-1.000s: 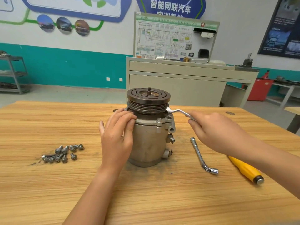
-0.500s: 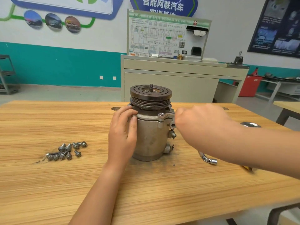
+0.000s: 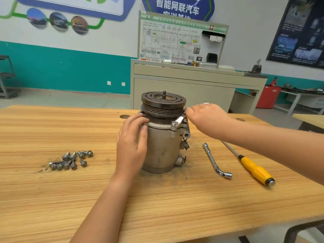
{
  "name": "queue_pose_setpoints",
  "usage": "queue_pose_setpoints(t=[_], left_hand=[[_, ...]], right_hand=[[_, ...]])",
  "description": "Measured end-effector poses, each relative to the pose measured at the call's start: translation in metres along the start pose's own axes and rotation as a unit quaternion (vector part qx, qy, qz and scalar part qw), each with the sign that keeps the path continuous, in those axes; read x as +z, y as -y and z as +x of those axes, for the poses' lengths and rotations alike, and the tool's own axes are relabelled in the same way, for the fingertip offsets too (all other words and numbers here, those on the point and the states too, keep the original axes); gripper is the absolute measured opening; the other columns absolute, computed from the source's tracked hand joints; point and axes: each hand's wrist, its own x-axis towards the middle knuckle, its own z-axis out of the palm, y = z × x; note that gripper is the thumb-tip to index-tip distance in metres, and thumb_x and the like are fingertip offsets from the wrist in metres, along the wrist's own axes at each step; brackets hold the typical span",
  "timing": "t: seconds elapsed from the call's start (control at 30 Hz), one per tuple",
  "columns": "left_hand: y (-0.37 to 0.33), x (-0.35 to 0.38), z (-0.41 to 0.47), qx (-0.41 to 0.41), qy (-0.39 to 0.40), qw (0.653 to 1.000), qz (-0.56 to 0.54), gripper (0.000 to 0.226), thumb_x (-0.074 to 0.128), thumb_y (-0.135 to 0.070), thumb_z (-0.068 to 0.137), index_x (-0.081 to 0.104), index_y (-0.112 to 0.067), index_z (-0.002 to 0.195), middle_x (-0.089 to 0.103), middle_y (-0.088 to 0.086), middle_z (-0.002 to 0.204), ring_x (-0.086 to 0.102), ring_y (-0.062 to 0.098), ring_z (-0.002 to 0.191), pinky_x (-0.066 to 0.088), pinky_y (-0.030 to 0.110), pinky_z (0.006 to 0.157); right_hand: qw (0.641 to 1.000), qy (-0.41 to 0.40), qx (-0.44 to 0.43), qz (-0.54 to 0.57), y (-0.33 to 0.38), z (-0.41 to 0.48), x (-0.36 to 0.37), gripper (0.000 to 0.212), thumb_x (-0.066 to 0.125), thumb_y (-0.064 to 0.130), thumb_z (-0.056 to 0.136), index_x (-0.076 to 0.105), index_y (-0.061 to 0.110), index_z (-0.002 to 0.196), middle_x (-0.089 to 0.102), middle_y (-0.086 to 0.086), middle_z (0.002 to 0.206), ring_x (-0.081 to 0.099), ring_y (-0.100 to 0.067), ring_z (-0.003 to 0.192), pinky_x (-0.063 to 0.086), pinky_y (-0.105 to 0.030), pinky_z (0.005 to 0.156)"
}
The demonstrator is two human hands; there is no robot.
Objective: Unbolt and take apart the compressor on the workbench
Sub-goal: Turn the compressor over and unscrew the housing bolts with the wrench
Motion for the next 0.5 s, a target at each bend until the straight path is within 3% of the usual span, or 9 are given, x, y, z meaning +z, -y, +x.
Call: queue_pose_setpoints(t=[0.07,0.2,0.27,0.33,0.5], left_hand=[[-0.001,-0.001,-0.001,0.003,0.0,1.0,-0.002,0.024,0.043,-0.021,0.094,0.059,-0.016,0.11,0.051,-0.007,0.121,0.045,0.007,0.12,0.037,0.036,0.105],[-0.001,-0.001,-0.002,0.009,0.001,1.0,-0.003,0.021,0.043,-0.02,0.094,0.056,-0.022,0.11,0.05,-0.009,0.121,0.043,0.003,0.12,0.036,0.039,0.106],[-0.001,-0.001,-0.003,0.002,0.001,1.0,-0.005,0.023,0.042,-0.02,0.094,0.057,-0.02,0.111,0.05,-0.009,0.121,0.043,0.003,0.12,0.036,0.041,0.106],[-0.002,-0.001,-0.003,-0.001,0.003,1.0,-0.006,0.025,0.042,-0.02,0.094,0.058,-0.017,0.112,0.049,-0.009,0.122,0.043,0.004,0.121,0.036,0.043,0.106],[-0.003,-0.003,-0.004,-0.006,0.013,1.0,-0.003,0.026,0.042,-0.02,0.093,0.058,-0.018,0.113,0.049,-0.009,0.124,0.044,0.011,0.123,0.036,0.048,0.105]], right_hand=[[1.0,0.0,0.021,0.004,-0.001,-0.006,-0.003,0.025,0.039,0.003,0.094,0.043,0.007,0.118,0.059,-0.006,0.095,0.058,-0.024,0.084,0.033,-0.027,0.064],[0.981,-0.104,0.112,0.122,0.002,-0.034,-0.036,0.025,0.037,0.017,0.098,0.049,0.005,0.116,0.042,0.001,0.058,0.04,-0.025,0.048,0.026,-0.029,0.046],[0.988,-0.057,0.104,0.1,0.012,-0.051,-0.057,0.019,0.042,0.016,0.096,0.044,0.011,0.114,0.034,0.006,0.049,0.032,-0.019,0.039,0.018,-0.025,0.04],[0.992,0.031,0.086,0.087,0.024,-0.061,-0.072,0.01,0.042,0.012,0.092,0.038,0.016,0.1,0.033,0.005,0.052,0.029,-0.013,0.042,0.015,-0.026,0.039],[0.99,0.115,0.059,0.062,0.033,-0.059,-0.084,0.018,0.04,0.001,0.087,0.029,0.014,0.091,0.029,0.004,0.059,0.026,-0.012,0.048,0.021,-0.025,0.04]])
